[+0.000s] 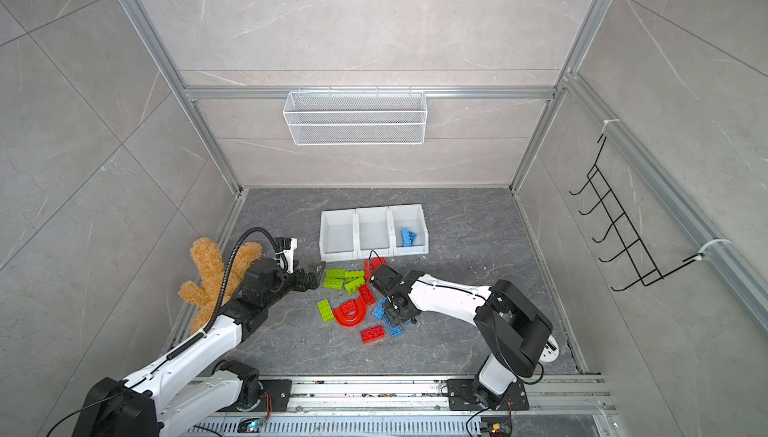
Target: Sort the legos into containers by color
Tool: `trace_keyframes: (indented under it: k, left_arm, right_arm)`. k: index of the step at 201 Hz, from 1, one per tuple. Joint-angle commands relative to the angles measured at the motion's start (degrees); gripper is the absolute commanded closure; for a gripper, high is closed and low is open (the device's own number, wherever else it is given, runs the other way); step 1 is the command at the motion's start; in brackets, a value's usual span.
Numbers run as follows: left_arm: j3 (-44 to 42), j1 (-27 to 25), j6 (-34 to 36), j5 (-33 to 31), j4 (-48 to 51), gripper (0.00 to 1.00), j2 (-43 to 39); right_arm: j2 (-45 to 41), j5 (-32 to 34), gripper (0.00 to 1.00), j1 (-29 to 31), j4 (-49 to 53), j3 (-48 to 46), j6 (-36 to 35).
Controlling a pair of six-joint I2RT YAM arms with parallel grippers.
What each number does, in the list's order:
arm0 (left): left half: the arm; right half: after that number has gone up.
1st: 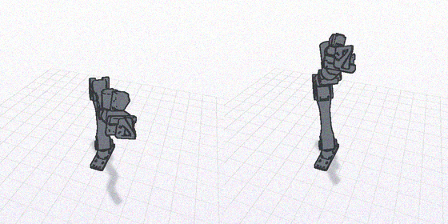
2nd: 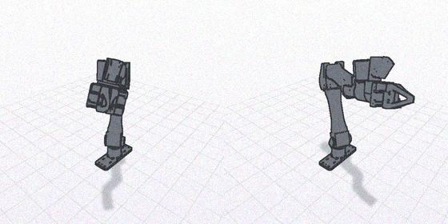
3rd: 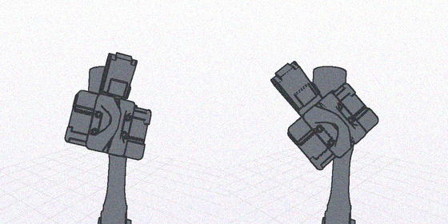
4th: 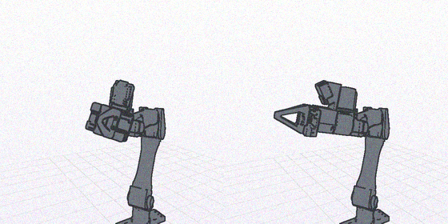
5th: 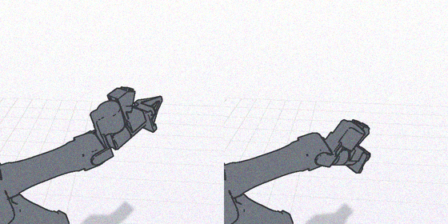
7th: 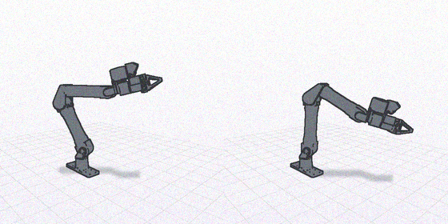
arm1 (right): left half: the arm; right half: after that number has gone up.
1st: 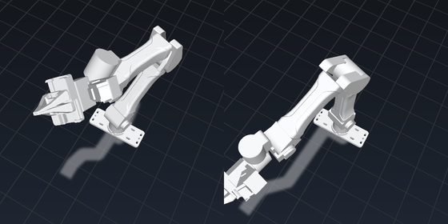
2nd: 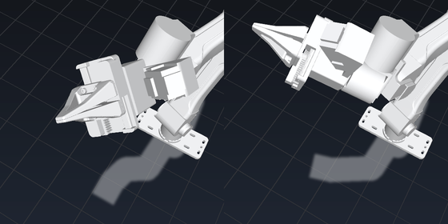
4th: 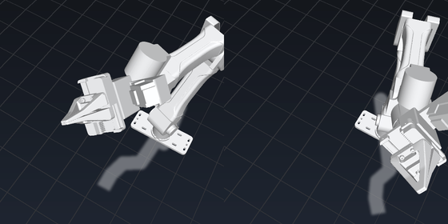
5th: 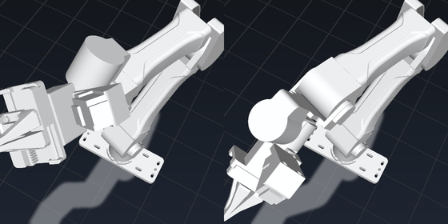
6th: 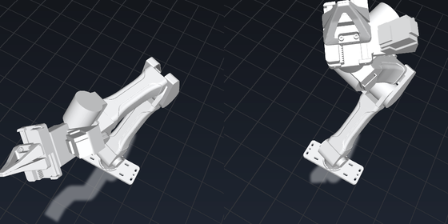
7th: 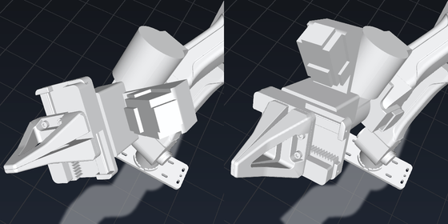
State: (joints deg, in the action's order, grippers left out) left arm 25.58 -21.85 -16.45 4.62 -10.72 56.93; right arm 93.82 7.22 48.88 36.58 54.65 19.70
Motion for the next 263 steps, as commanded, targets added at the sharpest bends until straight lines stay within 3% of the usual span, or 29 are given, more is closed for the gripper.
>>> trace_keyframes:
  k: [1, 37, 62, 78, 129, 167, 196, 230, 263]
  left_arm:
    - [0.61, 0.14, 0.80, 0.36, -1.39, 0.00, -0.57]
    - [0.78, 0.14, 0.94, 0.33, -1.21, 0.00, -0.59]
    - [0.71, 0.14, 0.93, 0.29, -1.23, 0.00, -0.59]
    - [0.74, 0.14, 0.91, 0.31, -1.23, 0.00, -0.51]
    - [0.84, 0.14, 0.87, 0.55, -1.23, 0.00, -0.25]
    - [0.72, 0.14, 0.63, 0.66, -1.58, 0.00, -0.08]
    - [0.89, 0.14, 0.74, 0.64, -1.54, 0.00, 0.31]
    - [0.87, 0.14, 0.65, 0.91, -1.50, 0.00, 0.09]
    - [0.79, 0.14, 0.62, 1.05, -1.32, 0.00, -0.43]
  right_arm:
    - [1.80, 1.02, 0.47, -2.06, -0.15, -0.46, 1.48]
    - [-0.09, -0.74, 0.50, -2.93, -1.86, -1.33, 1.37]
    - [-2.29, -2.41, 0.40, -3.38, -1.69, -1.63, 0.63]
    - [-4.53, -3.71, 0.40, -3.44, -1.86, -2.13, 0.45]
    - [-6.37, -3.18, 0.61, -4.91, -0.37, -3.48, 0.96]
    - [-5.13, -6.25, 0.58, -4.60, -1.73, -3.70, 1.21]
    - [-4.00, -3.80, 0.49, -3.14, -0.91, -1.38, 1.68]
    - [-4.57, -2.01, 0.46, -0.20, 1.37, 2.03, 3.66]
    - [-4.35, -0.06, 0.58, 0.17, 3.00, 2.49, 5.50]
